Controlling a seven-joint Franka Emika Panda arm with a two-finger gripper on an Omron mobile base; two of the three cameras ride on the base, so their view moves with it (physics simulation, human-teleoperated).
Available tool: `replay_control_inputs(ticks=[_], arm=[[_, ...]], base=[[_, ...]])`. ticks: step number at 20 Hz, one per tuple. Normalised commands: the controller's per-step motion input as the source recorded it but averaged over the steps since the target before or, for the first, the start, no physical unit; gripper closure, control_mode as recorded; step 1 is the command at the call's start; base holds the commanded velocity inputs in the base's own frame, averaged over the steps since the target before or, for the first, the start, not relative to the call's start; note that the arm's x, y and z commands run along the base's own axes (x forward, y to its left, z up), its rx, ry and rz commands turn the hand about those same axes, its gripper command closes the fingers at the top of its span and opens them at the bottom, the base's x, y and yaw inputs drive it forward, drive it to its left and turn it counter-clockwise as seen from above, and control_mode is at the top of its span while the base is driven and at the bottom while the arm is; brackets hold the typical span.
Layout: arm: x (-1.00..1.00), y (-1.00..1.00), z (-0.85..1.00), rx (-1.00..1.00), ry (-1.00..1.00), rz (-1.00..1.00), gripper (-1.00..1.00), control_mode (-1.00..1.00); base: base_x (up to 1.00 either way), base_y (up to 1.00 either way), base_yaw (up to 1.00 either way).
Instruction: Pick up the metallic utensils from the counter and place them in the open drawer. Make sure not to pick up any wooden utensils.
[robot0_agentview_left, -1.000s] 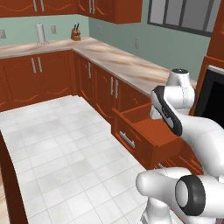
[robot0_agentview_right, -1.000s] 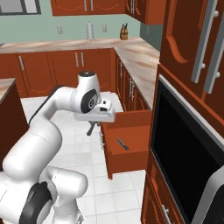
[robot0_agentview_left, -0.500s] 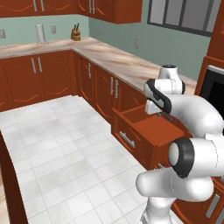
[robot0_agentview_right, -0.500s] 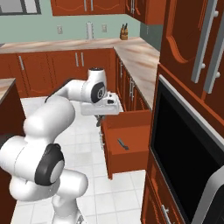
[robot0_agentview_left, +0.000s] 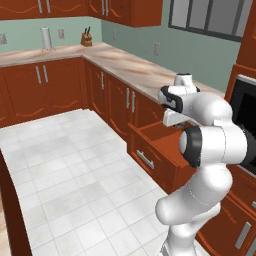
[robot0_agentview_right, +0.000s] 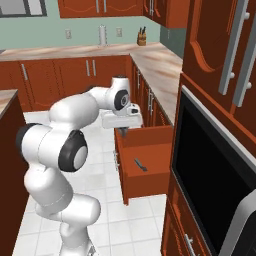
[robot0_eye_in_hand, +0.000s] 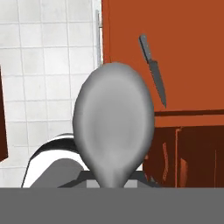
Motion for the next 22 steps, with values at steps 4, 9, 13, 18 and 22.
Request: replay_control_inputs(ticks=[4, 9, 13, 18, 22], arm=[[0.43, -0.25, -0.54, -0.01, 0.0, 0.04, 1.0, -1.0], [0.21, -0.08, -0.58, -0.03, 0.0, 0.0, 1.0, -1.0], [0.28, 0.0, -0.51, -0.02, 0.0, 0.0, 1.0, -1.0], [0.25, -0.02, -0.4, -0.01, 0.0, 0.0, 1.0, -1.0], [0.16, -0.19, -0.23, 0.0, 0.0, 0.0, 1.0, -1.0]], base=[[0.0, 0.0, 0.0], [0.0, 0.0, 0.0], [0.0, 0.0, 0.0], [0.0, 0.0, 0.0], [0.0, 0.0, 0.0]])
